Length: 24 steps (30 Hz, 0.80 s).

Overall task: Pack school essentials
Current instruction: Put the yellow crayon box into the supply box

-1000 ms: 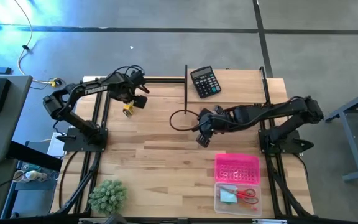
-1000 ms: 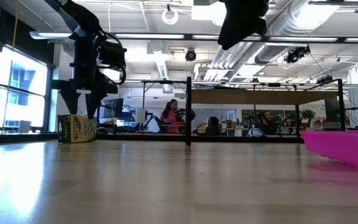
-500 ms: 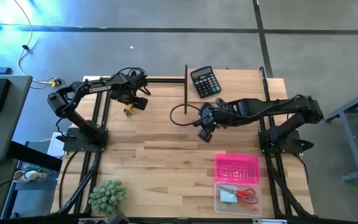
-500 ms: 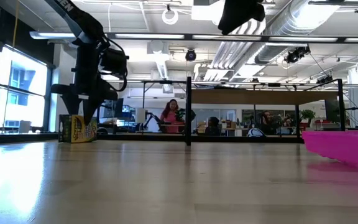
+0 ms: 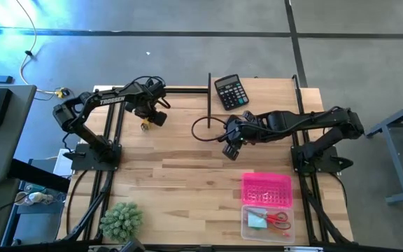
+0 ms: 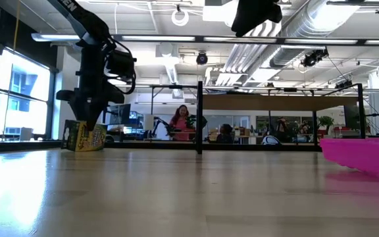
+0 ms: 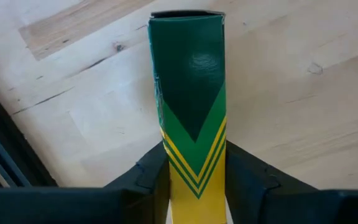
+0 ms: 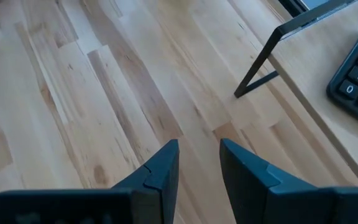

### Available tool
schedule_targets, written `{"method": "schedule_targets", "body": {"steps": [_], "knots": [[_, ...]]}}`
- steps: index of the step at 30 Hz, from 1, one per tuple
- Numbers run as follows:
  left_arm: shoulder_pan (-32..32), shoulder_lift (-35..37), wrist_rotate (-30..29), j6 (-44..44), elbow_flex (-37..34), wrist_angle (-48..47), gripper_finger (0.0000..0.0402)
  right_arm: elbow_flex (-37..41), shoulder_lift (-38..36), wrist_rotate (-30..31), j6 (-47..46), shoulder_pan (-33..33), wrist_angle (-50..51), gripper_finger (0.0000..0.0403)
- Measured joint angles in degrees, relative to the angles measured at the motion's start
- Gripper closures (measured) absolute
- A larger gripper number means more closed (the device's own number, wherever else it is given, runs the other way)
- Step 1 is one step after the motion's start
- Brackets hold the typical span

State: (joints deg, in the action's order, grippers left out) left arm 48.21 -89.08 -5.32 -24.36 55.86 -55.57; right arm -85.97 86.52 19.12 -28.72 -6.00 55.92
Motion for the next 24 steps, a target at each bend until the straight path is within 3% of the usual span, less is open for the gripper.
{"method": "schedule_targets", "body": {"steps": [8,16,24], "knots": [[0.04,0.03,2.59,3.04,0.0,-0.07,0.0306,0.0,0.0,-0.56,-3.03,-0.02,-0.02,0.0295],[-1.89,2.51,16.64,11.56,0.0,-0.35,0.0307,0.0,0.0,-5.53,-3.71,-1.31,-1.32,0.0295],[-9.21,7.28,30.07,18.85,2.57,-0.19,0.0309,0.0,0.0,-12.23,-8.3,-2.95,-5.93,0.0295]]}}
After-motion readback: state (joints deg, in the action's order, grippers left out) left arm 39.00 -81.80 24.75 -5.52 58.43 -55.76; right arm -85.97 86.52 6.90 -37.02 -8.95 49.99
